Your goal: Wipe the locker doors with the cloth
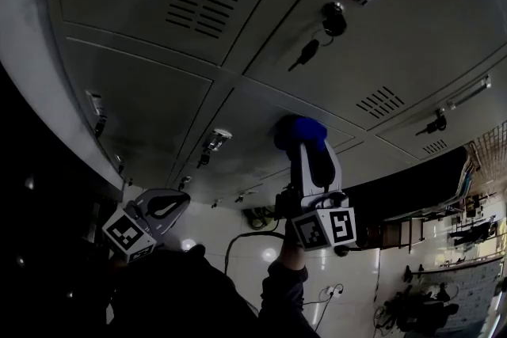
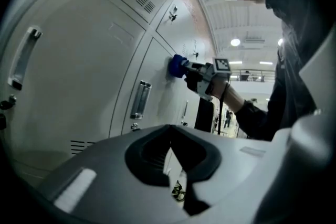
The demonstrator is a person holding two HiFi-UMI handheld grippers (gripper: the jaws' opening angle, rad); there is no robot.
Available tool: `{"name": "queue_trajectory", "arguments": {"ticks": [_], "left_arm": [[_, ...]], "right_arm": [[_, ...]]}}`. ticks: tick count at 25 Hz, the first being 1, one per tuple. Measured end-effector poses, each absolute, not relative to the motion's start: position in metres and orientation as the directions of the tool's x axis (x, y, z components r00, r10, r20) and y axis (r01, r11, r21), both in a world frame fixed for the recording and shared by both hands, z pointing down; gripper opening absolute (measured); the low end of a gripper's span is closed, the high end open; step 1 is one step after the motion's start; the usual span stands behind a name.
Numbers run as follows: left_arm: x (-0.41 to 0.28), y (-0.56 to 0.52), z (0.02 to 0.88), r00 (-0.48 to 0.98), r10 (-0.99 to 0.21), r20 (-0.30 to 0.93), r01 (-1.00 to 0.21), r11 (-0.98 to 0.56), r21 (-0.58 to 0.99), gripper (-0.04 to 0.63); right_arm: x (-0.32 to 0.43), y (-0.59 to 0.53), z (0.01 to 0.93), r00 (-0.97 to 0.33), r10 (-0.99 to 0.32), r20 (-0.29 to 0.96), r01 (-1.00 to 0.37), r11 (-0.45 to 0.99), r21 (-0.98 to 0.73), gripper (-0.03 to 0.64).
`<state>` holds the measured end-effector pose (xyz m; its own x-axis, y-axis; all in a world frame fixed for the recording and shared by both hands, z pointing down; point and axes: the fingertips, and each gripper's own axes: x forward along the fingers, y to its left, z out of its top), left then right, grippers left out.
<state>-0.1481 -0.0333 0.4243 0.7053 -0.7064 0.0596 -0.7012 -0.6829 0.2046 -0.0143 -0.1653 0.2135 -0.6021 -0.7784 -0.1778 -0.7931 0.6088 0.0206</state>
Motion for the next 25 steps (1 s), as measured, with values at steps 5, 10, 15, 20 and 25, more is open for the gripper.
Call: {"name": "queue_trajectory", "arguments": {"ticks": [5, 10, 15, 20, 25], "left_arm": [[-0.118, -0.041, 0.429, 0.731, -0.678, 0.07, -0.675, -0.707, 0.211, 0.0], [-0.086, -0.046, 0.427, 0.76, -0.646, 0.07, -0.645, -0.735, 0.21, 0.0], [-0.073, -0.051, 0.425, 0.756, -0.65, 0.072, -0.649, -0.733, 0.203, 0.0], [-0.079, -0.049, 0.427, 0.741, -0.666, 0.087, -0.667, -0.715, 0.21, 0.0], [-0.09, -0.046, 0.431, 0.746, -0.659, 0.099, -0.663, -0.718, 0.212, 0.0]], "right_arm": [[0.039, -0.172, 0.217, -0.529, -0.831, -0.171, -0.845, 0.535, 0.013, 0.166], [0.087, -0.179, 0.218, -0.458, -0.873, -0.164, -0.885, 0.465, -0.001, 0.164], [0.106, -0.183, 0.219, -0.449, -0.878, -0.166, -0.889, 0.457, -0.014, 0.164], [0.103, -0.178, 0.217, -0.434, -0.883, -0.18, -0.896, 0.444, -0.014, 0.163], [0.066, -0.156, 0.212, -0.49, -0.849, -0.197, -0.867, 0.498, 0.015, 0.161]]}}
